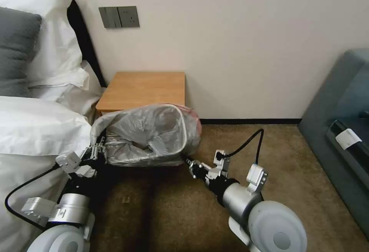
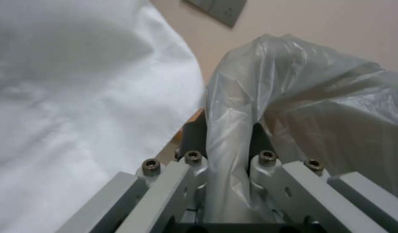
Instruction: Pick up the garbage bag from the table and place it over the trash can.
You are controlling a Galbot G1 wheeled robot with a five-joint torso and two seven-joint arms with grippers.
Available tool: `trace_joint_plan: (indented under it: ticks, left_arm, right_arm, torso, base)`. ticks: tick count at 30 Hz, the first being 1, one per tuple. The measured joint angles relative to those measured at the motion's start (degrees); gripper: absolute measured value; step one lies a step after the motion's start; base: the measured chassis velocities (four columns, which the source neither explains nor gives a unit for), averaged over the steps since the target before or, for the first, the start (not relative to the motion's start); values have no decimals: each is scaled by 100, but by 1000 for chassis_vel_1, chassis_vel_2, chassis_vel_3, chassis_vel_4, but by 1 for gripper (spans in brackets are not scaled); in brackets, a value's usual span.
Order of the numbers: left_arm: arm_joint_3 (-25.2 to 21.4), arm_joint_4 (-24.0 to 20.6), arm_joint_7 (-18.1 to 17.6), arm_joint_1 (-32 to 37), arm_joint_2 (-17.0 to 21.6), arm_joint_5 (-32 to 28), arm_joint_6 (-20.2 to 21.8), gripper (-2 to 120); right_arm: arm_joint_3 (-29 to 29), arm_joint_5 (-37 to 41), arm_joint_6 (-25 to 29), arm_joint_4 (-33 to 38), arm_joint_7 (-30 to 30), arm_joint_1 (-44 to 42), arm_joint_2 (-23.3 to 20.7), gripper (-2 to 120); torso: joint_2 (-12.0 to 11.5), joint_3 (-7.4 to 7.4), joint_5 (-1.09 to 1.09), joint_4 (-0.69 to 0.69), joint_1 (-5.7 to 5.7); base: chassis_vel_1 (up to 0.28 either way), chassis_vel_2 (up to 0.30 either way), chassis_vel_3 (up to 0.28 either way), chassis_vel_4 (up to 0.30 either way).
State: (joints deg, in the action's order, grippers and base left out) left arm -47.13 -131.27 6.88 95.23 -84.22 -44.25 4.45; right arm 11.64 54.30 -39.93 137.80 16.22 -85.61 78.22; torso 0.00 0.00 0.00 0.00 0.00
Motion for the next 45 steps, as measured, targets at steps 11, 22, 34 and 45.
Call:
trace_joint_plan:
  ticks: [11, 22, 34, 45]
  left_arm:
    - [-305, 217, 97, -45, 35, -396, 101, 7]
    - [-413, 205, 589, 34, 108, -442, 103, 7]
    - [-371, 32, 606, 29, 87, -421, 181, 7]
    - [-283, -31, 582, 15, 72, -391, 209, 7]
  right_arm:
    - [516, -1553, 2283, -244, -2842, -740, -166, 57]
    - [491, 234, 2460, -563, -1926, 587, 86, 97]
    - [314, 550, 2146, -1170, -2126, 948, 428, 98]
    - [275, 762, 2070, -1227, -2109, 991, 599, 58]
  torso:
    - [0, 0, 0, -1, 0]
    - [0, 0, 0, 1, 0]
    - [0, 0, 0, 1, 0]
    - [0, 0, 0, 0, 0]
  base:
    - [0, 0, 0, 0]
    - [0, 0, 0, 0]
    - [0, 0, 0, 0]
    - [0, 0, 0, 0]
